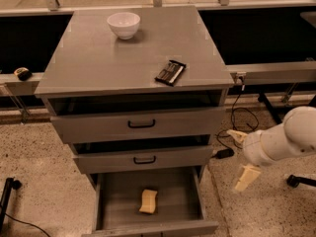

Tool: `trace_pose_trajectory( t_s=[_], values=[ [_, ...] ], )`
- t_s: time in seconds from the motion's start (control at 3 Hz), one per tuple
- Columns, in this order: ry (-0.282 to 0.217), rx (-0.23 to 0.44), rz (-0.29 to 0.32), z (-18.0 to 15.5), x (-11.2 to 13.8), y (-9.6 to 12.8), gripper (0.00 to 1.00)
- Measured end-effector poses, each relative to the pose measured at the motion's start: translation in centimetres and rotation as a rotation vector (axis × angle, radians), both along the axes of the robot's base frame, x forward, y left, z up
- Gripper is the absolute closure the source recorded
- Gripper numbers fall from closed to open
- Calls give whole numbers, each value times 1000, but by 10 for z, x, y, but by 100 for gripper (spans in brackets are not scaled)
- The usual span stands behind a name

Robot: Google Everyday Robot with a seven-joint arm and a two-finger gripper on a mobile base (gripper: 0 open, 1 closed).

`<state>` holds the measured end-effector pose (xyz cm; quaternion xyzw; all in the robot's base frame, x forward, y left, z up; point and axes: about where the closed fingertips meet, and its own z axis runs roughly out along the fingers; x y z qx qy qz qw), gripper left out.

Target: Pick sponge from bottom drawer and place on counter

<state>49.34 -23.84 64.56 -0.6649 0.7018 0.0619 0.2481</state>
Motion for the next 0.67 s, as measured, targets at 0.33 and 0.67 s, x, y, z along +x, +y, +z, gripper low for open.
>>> trace_pose_trajectory(
  t_s=[0.33,0.67],
  values=[
    [-68,6,-29,6,19,0,0],
    [30,111,-4,-27,17,16,0]
  ],
)
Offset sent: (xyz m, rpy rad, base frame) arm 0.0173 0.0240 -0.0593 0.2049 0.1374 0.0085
